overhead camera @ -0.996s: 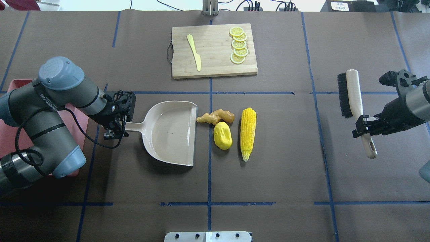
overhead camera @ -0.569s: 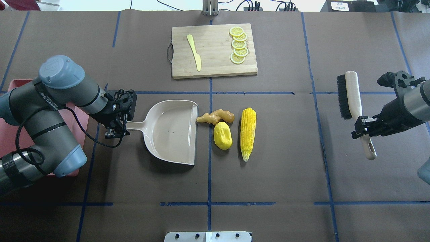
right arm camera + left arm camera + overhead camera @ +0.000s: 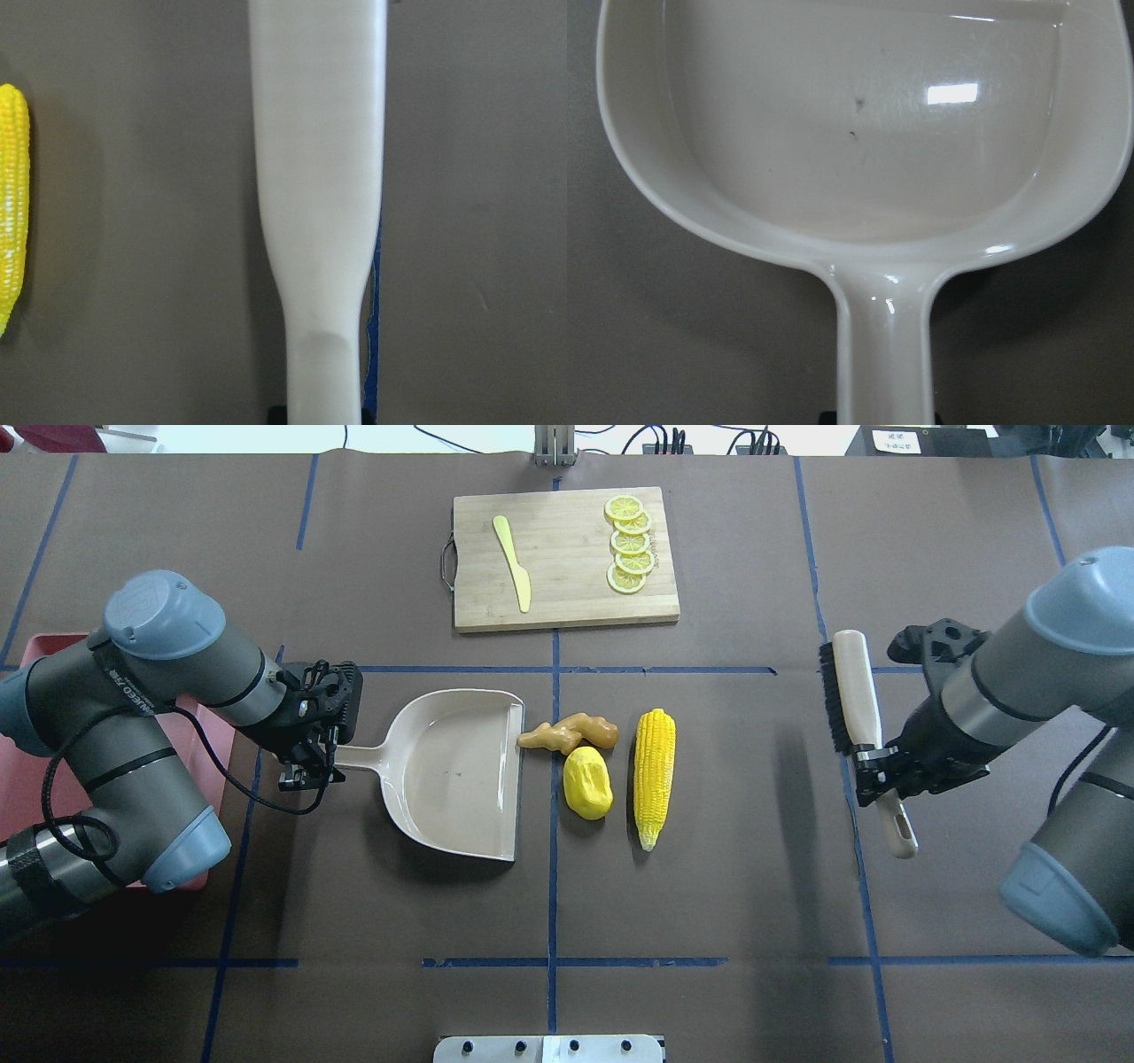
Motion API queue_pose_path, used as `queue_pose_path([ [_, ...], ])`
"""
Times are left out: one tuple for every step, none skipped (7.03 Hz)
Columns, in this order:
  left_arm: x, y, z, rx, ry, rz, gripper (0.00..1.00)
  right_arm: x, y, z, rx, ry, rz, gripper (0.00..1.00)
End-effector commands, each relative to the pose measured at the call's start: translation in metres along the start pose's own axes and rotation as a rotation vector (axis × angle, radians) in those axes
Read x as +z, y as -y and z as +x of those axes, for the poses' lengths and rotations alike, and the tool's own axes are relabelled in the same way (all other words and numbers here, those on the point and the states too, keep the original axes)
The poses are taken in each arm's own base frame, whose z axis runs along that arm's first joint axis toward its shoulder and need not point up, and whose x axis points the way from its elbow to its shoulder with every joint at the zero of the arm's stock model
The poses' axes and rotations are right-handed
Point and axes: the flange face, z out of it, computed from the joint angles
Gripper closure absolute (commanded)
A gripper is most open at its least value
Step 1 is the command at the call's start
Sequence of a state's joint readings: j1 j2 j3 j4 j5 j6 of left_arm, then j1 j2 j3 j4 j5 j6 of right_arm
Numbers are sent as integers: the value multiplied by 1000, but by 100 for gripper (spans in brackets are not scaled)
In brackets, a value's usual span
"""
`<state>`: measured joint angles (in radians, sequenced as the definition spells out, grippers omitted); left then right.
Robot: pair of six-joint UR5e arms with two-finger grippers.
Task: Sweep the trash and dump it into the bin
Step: 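Lift the brush with the right gripper and bring it toward the corn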
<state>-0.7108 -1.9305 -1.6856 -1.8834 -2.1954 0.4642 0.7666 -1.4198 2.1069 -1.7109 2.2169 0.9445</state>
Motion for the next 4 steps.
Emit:
queue_pose_path([
  [1, -1, 0, -6, 0, -3, 100, 0, -10, -73, -16, -111, -41, 100],
  [0, -1, 0, -6, 2, -2, 100, 10, -20, -91, -46, -152, -43, 100],
  [-1, -1, -1, -6, 3, -2, 100, 19, -26, -93, -54, -177, -55, 100],
  [-2, -1, -2, -6, 5, -1, 100, 28, -33, -98, -69, -188, -74, 100],
])
